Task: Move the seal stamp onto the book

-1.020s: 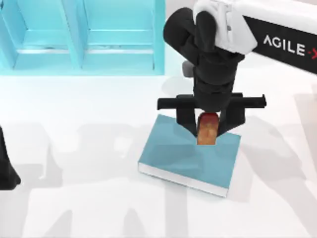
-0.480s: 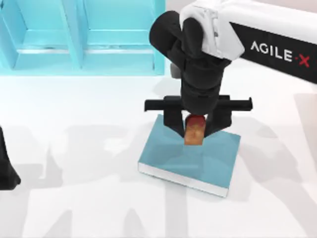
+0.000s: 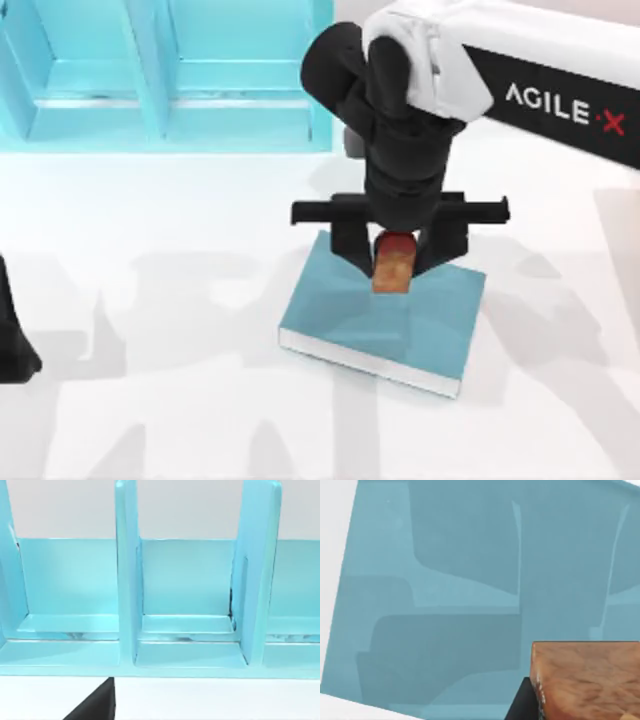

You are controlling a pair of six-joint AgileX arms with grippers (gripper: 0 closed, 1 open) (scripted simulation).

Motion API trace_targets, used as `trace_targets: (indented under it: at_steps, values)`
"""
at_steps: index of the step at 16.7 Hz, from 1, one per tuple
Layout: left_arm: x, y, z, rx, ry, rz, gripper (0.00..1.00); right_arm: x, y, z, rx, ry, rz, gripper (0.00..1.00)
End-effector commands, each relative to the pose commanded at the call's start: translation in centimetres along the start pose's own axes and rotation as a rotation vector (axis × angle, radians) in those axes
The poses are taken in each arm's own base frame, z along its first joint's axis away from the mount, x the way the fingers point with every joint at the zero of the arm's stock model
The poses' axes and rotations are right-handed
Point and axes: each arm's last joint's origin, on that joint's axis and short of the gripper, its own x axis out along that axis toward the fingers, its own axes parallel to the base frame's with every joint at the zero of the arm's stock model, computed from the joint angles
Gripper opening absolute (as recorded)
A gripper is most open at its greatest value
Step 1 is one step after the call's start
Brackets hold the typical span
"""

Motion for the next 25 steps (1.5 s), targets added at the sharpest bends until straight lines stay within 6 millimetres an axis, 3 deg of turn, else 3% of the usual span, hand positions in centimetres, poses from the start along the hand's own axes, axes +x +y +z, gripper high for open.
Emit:
trace_targets:
  at_steps: [7,17,25]
  values:
    - [0.0,0.0,0.0,0.000,0.000,0.000,1.00,0.0,0.0,0.0,0.000,0.000,0.000,0.98]
    - [0.0,0.0,0.0,0.000,0.000,0.000,1.00,-0.1,0.0,0.0,0.002,0.000,0.000,1.00]
    - [0.0,0.0,0.0,0.000,0.000,0.000,1.00,-2.4,0.0,0.1,0.001,0.005,-0.002,1.00]
